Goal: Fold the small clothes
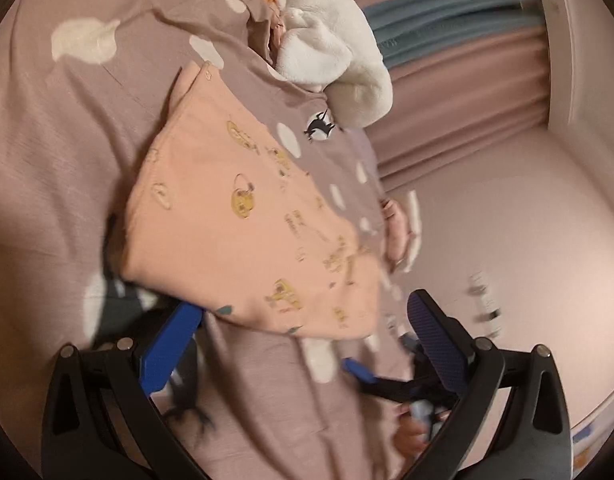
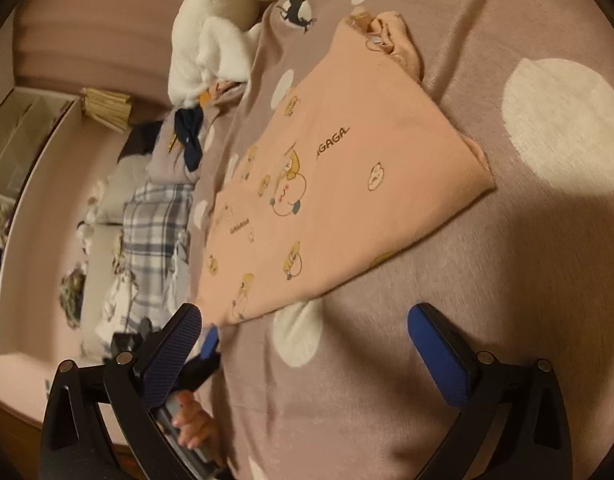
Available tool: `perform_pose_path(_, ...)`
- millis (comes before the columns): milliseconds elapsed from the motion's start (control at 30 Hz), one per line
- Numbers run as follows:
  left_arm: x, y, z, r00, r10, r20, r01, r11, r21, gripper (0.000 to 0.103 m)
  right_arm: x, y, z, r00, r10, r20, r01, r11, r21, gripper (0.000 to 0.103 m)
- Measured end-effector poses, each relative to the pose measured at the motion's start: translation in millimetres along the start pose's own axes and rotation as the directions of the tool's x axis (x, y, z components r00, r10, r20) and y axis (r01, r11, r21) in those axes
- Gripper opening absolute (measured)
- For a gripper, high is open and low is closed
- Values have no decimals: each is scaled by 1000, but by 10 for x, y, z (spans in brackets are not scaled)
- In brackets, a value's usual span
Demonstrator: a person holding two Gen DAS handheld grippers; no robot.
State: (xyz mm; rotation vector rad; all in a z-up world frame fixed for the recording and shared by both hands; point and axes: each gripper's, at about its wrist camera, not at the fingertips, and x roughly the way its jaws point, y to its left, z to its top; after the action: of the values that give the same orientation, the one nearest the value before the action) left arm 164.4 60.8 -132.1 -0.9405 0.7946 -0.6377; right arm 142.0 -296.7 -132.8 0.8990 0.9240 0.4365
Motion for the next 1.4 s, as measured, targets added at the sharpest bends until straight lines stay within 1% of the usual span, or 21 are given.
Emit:
perform_pose_path(67, 7, 2, 35, 999, -55, -2, 54, 997, -46, 103, 39, 47, 12, 1000, -3, -15, 3, 999, -36, 102)
perform_pose_path(133, 57, 29, 54, 992, -122, -40, 117, 988, -103, 102, 58, 66, 16, 1000, -6, -17, 5, 998, -61, 102)
perform_pose_path(200, 97, 34, 56, 985, -145, -94, 131, 982, -135, 102, 124, 88, 69, 1000, -2, -10, 1, 998, -57, 102)
perform_pose_path(300, 84, -51, 25, 973, -201, -110, 183, 971, -154, 103, 49, -11, 77, 1000, 17, 9, -16, 999, -33, 102)
perform_pose_path(333, 112, -93, 15, 970, -208, -124, 189, 970, -150, 103, 32, -26, 71, 1000, 18, 8, -17, 999, -31, 102)
perform_pose_path(367, 154, -118, 7, 969, -201, -142, 181, 973, -143, 103, 43, -19, 80, 1000, 17, 10, -16, 999, -29, 102)
perform_pose_path(400, 199, -127, -3, 971, -177, -161, 156, 978, -136, 103, 42, -19, 76, 1000, 13, 12, -13, 999, -31, 102)
perform_pose_path(433, 243, -113, -17, 977, -132, -167, 110, 985, -136, 103, 31, -26, 73, 1000, 10, 15, -9, 999, -34, 102)
perform_pose_path(500, 267, -114, -42, 986, -78, -150, 59, 990, -129, 102, 43, 3, 55, 1000, -4, 27, 6, 998, -59, 102)
perform_pose_path(567, 297, -220, -57, 983, -29, -181, 18, 998, -66, 102, 47, 32, 27, 999, -19, 30, 22, 995, -102, 102)
perform_pose_path(600, 314, -295, -82, 980, 37, -197, -40, 999, -11, 102, 54, 50, 18, 999, -26, 28, 29, 992, -124, 102)
perform_pose_path(633, 326, -335, -111, 975, 99, -197, -96, 995, 26, 102, 58, 51, 23, 999, -28, 26, 31, 991, -131, 102)
perform_pose_path(700, 371, -385, -171, 962, 191, -194, -177, 980, 89, 102, 53, 35, 38, 999, -21, 25, 24, 992, -122, 102)
perform_pose_path(767, 398, -433, -221, 952, 245, -182, -222, 965, 139, 102, 46, 16, 54, 1000, -10, 21, 13, 994, -113, 102)
perform_pose_path(833, 418, -489, -272, 942, 300, -150, -273, 946, 175, 102, 36, 10, 47, 1000, -2, 22, 4, 994, -112, 102)
perform_pose_path(900, 469, -491, -301, 935, 330, -129, -302, 933, 197, 102, 34, 14, 37, 1000, -4, 25, 7, 993, -118, 102)
perform_pose_path(967, 497, -452, -304, 935, 337, -113, -312, 929, 198, 102, 35, 28, 26, 1000, -10, 29, 14, 992, -126, 102)
perform_pose_path(1133, 455, -331, -228, 952, 290, -98, -277, 952, 127, 102, 40, 50, 5, 999, -18, 37, 23, 989, -149, 102)
perform_pose_path(1200, 459, -322, -192, 956, 276, -102, -265, 958, 109, 102, 39, 51, 5, 999, -18, 38, 23, 988, -153, 102)
perform_pose_path(1300, 465, -350, -189, 958, 272, -96, -262, 960, 102, 102, 40, 52, 10, 999, -17, 35, 22, 987, -158, 102)
perform_pose_path(1400, 462, -359, -205, 959, 274, -70, -267, 959, 98, 102, 39, 50, 12, 999, -15, 34, 20, 987, -158, 102)
